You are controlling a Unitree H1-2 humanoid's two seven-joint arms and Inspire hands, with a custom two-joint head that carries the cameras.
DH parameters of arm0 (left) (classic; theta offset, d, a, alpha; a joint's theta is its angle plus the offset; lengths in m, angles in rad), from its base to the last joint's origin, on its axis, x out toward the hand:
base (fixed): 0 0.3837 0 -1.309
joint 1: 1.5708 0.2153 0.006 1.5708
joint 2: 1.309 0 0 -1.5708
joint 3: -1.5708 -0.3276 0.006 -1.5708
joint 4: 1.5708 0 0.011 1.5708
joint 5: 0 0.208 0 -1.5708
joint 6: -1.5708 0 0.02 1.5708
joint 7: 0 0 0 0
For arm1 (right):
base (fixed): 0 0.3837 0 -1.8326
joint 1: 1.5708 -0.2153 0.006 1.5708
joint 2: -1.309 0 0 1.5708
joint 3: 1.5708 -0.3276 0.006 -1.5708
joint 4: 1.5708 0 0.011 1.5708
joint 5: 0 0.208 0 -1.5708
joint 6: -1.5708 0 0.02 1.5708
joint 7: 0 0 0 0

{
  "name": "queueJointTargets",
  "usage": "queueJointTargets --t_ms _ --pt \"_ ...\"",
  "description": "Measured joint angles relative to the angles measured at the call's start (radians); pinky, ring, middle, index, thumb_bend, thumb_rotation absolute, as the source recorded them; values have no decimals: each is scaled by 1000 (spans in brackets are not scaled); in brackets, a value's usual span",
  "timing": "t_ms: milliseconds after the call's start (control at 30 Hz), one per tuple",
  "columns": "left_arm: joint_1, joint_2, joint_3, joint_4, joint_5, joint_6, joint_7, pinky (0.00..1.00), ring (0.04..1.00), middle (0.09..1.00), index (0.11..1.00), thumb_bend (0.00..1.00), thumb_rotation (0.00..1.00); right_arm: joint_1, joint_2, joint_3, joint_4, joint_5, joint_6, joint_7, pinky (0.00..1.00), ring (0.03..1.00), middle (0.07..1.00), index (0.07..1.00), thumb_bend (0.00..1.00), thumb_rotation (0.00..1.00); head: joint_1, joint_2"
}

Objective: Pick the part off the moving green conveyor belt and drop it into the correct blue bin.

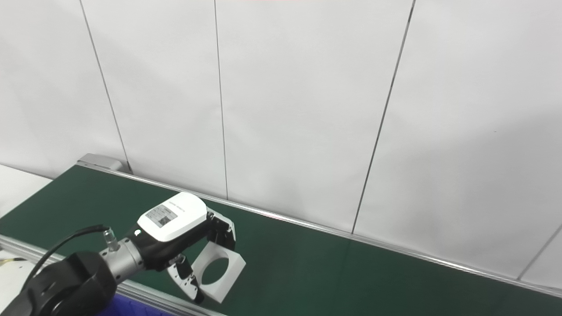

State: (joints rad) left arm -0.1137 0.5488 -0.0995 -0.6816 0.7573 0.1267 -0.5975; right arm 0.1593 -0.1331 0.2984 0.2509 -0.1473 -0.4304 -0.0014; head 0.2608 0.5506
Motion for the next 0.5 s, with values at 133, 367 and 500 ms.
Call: queueJointTargets --t_ms 133,367,500 --pt "25 -7 3 -31 0 7 -22 568 511 448 502 524 0 1 3 -6 -20 0 0 8 677 756 807 872 609 666 -8 47" --pt "68 -30 16 -73 -5 12 -39 535 485 447 504 523 0 17 1 -34 -70 -1 1 25 674 748 802 868 648 689 -17 127" --pt "96 -36 22 -74 -24 13 -45 531 470 444 505 523 0 23 0 -48 -101 -3 13 36 672 747 800 867 658 694 -20 164"
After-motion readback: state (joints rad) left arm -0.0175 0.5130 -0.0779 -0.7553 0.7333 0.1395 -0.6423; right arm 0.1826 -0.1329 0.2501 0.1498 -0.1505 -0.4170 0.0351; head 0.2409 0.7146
